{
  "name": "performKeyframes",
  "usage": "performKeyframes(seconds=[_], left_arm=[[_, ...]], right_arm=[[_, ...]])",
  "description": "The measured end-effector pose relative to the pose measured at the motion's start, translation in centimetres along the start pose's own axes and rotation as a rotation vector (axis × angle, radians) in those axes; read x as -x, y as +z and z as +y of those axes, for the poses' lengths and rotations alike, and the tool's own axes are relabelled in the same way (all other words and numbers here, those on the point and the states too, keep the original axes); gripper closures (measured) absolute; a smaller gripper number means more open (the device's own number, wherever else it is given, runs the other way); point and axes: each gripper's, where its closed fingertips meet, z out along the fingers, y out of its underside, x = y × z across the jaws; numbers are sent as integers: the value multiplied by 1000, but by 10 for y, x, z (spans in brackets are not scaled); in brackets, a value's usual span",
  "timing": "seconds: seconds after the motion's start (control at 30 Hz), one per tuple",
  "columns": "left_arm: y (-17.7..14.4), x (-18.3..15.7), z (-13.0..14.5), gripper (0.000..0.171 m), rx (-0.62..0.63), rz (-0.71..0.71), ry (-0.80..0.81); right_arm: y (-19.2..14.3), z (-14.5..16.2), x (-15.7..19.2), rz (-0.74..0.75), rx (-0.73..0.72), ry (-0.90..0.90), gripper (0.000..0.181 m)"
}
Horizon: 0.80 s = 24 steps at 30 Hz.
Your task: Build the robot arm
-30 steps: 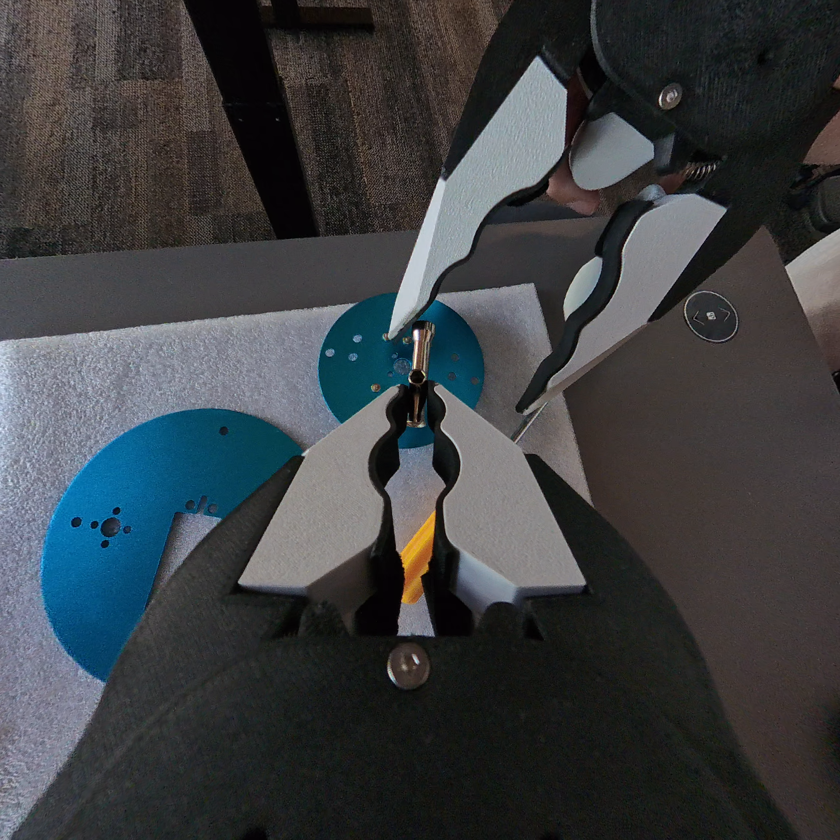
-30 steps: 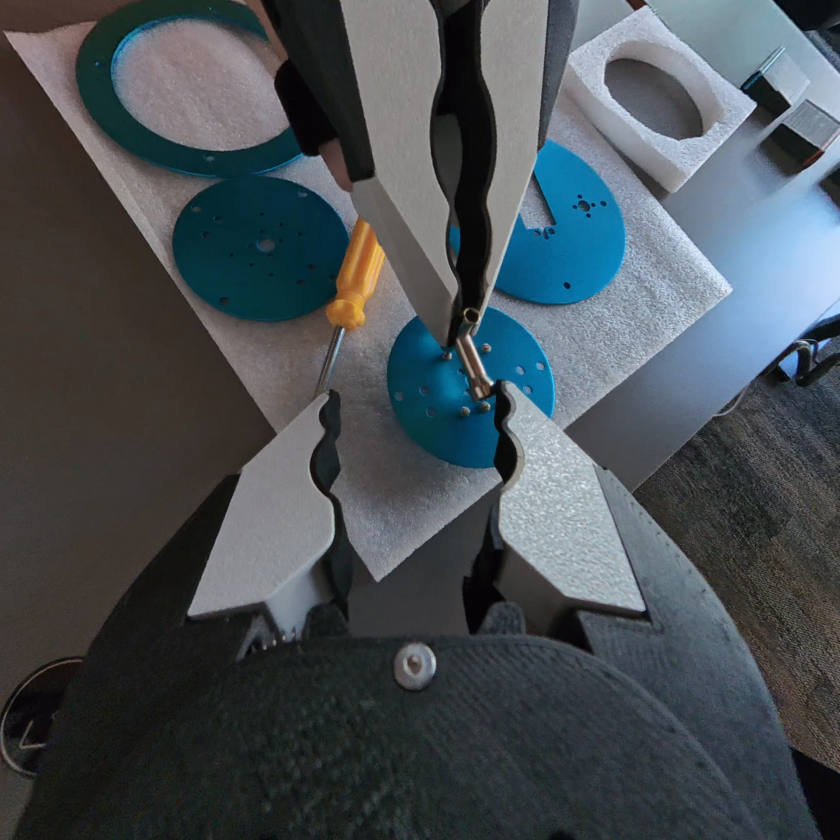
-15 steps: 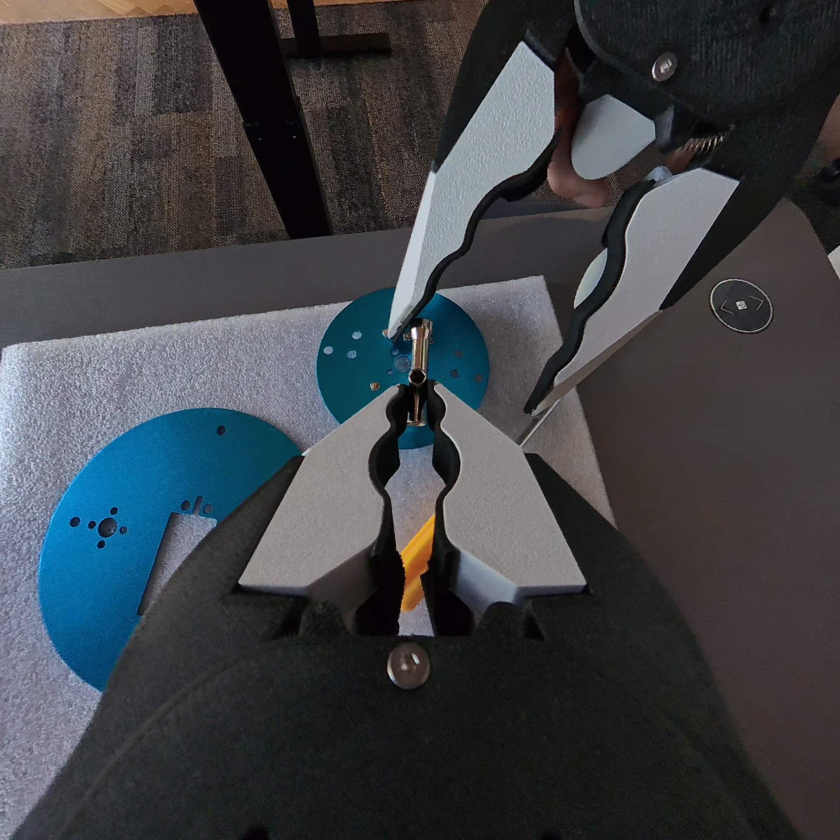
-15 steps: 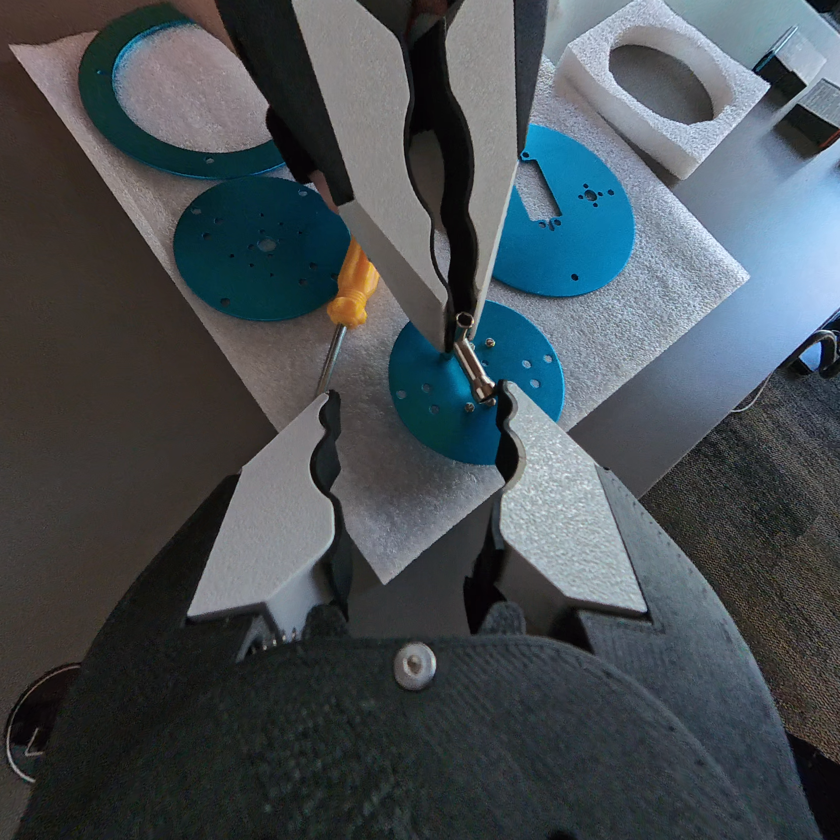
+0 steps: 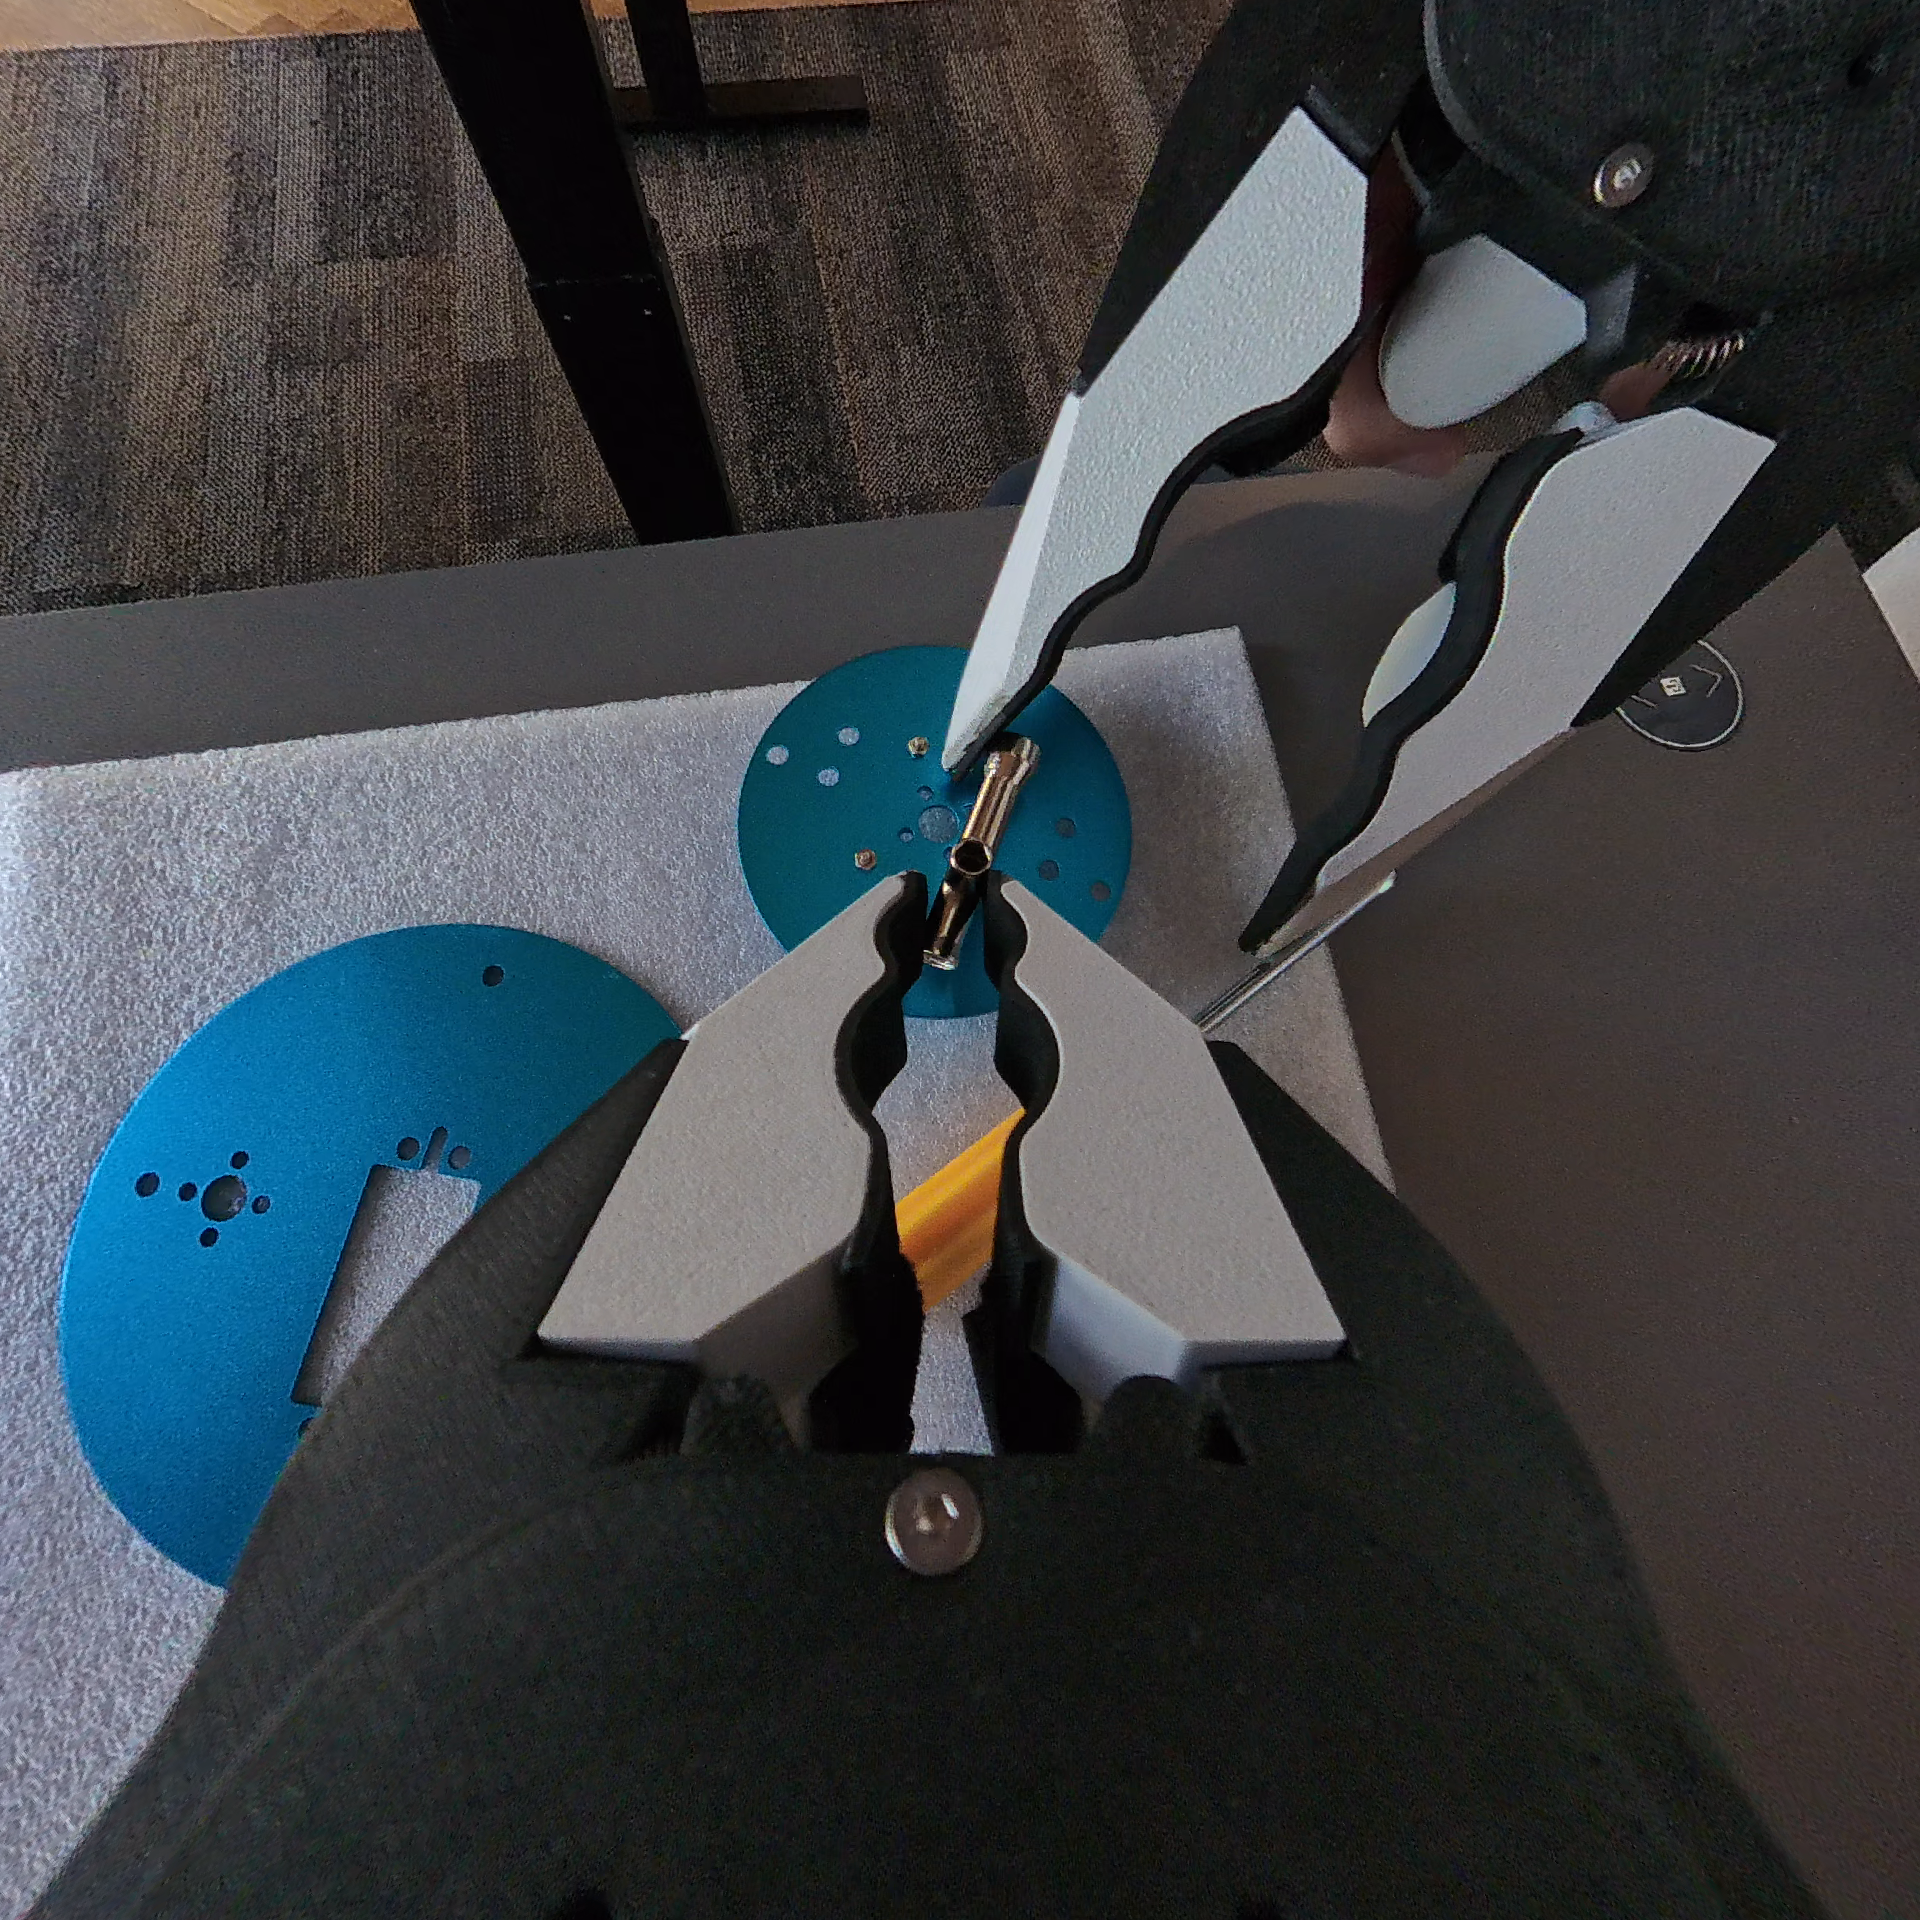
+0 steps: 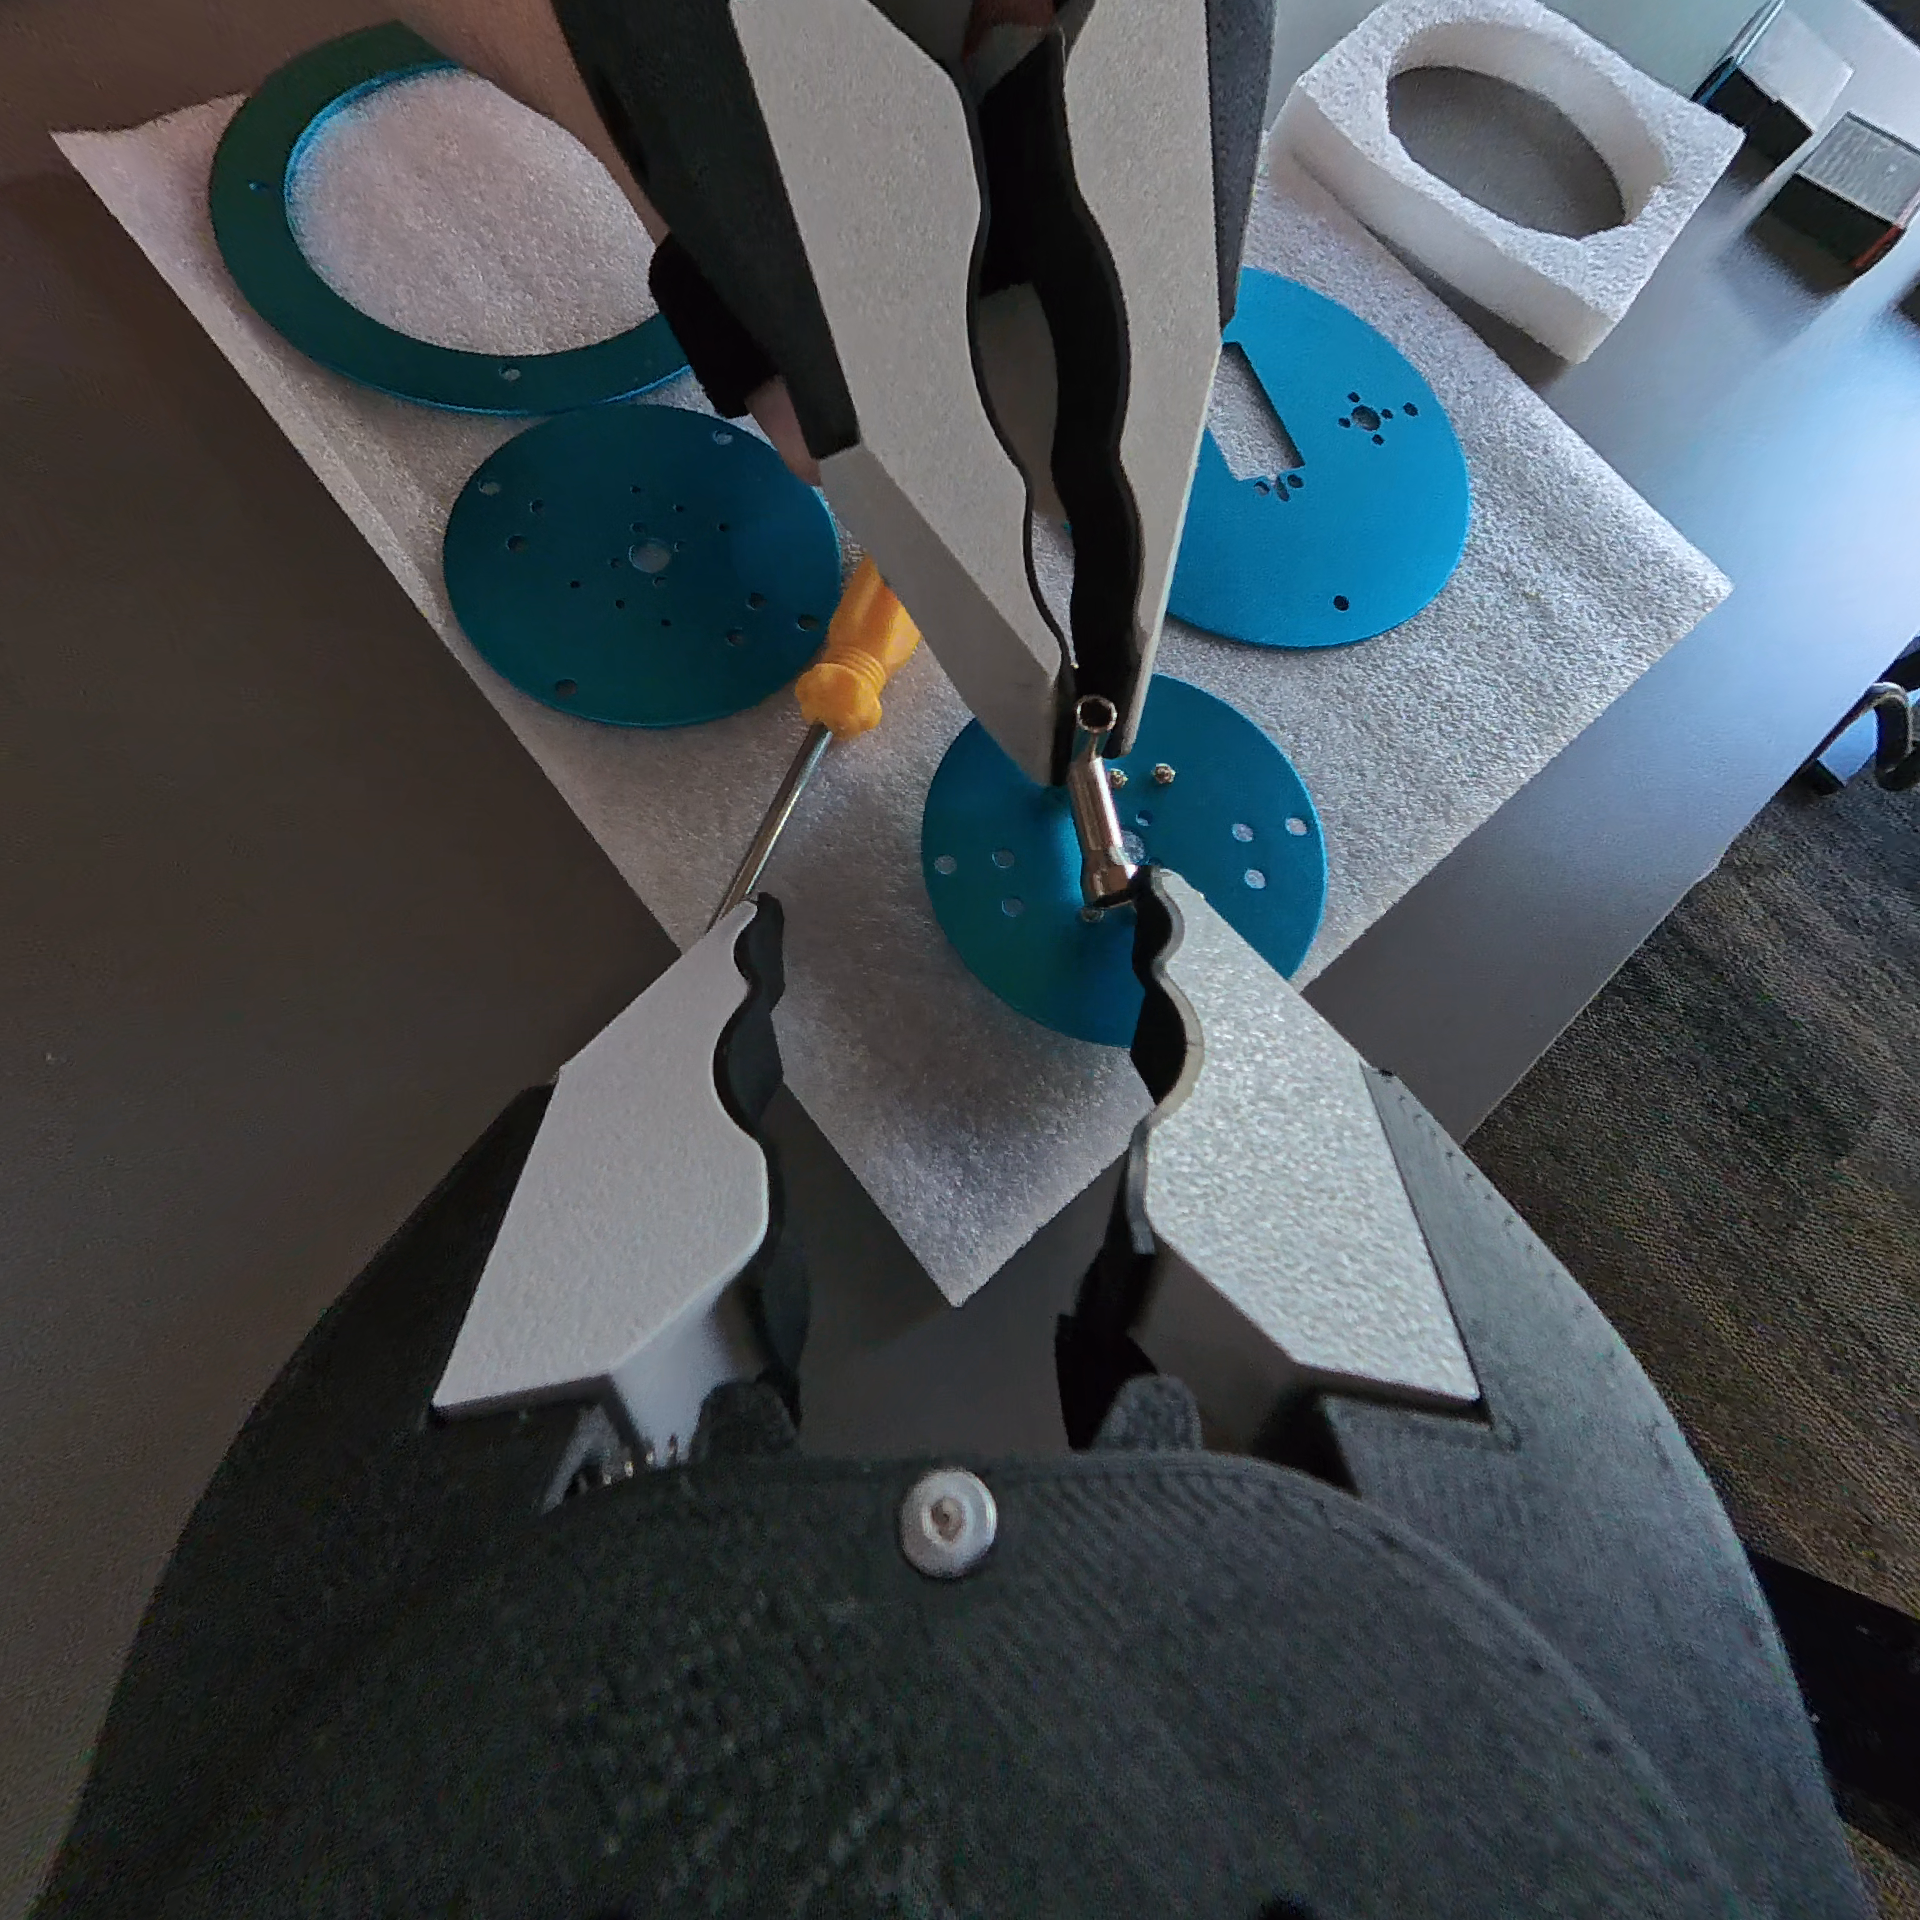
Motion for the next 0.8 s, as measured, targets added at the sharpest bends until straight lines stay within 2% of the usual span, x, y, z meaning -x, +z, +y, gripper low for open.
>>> performKeyframes(seconds=[0.27,0.47,0.63,0.8], left_arm=[[-1,0,-3,163,8,2,-31],[1,7,-38,165,-53,3,-57],[21,10,-32,164,-2,16,-71],[23,9,-26,164,14,23,-82]], right_arm=[[-2,-2,-2,-18,-27,-1,113],[-27,-13,-31,5,-79,1,114],[-23,5,-37,-39,-75,73,116],[-18,10,-34,-50,-72,70,116]])
